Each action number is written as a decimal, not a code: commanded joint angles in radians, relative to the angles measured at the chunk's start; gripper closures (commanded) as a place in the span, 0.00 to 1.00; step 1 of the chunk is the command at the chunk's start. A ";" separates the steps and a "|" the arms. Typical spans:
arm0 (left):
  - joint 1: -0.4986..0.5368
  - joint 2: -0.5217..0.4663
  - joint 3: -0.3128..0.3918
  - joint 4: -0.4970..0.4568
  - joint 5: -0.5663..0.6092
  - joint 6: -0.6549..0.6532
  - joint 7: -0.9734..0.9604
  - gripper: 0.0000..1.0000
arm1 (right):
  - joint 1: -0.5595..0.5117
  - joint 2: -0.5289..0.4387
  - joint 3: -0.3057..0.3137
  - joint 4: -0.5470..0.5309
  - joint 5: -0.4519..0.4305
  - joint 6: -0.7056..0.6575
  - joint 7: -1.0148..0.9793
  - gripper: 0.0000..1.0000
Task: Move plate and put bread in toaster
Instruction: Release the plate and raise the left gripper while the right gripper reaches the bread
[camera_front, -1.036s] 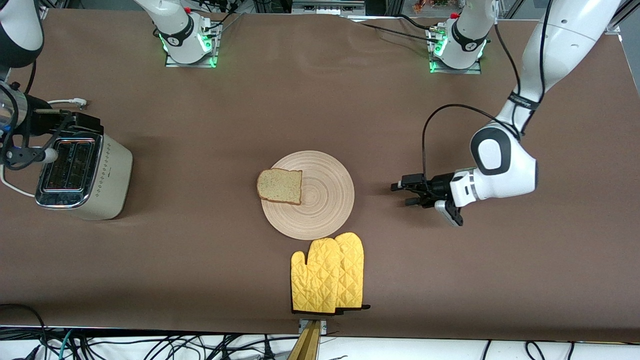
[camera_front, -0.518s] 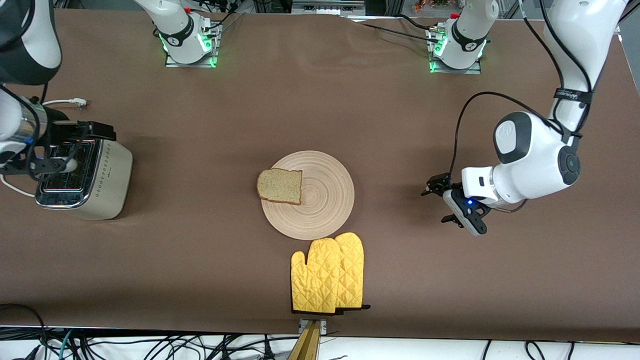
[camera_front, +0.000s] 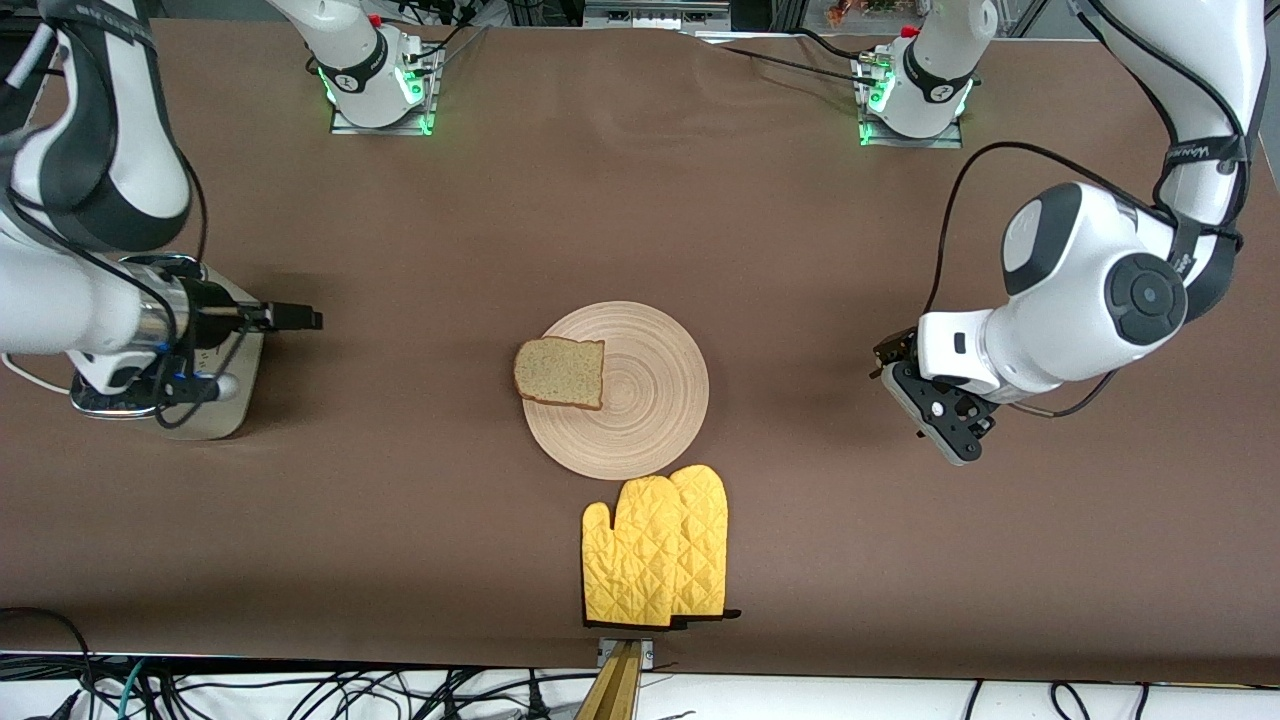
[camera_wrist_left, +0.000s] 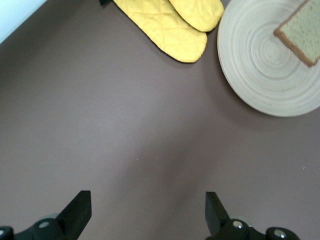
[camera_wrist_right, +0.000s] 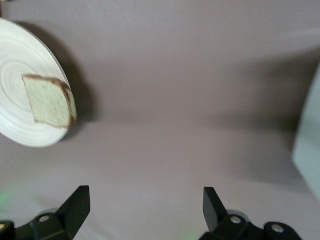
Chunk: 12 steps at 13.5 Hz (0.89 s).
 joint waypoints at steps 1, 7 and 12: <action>-0.022 -0.099 0.002 -0.002 0.031 -0.101 -0.188 0.00 | 0.054 0.047 -0.001 -0.019 0.046 0.090 0.042 0.00; 0.023 -0.268 0.031 0.015 0.123 -0.130 -0.277 0.00 | 0.131 0.103 0.001 -0.156 0.148 0.321 0.050 0.00; -0.072 -0.504 0.296 -0.263 -0.011 -0.125 -0.297 0.00 | 0.199 0.161 0.001 -0.179 0.218 0.419 0.070 0.00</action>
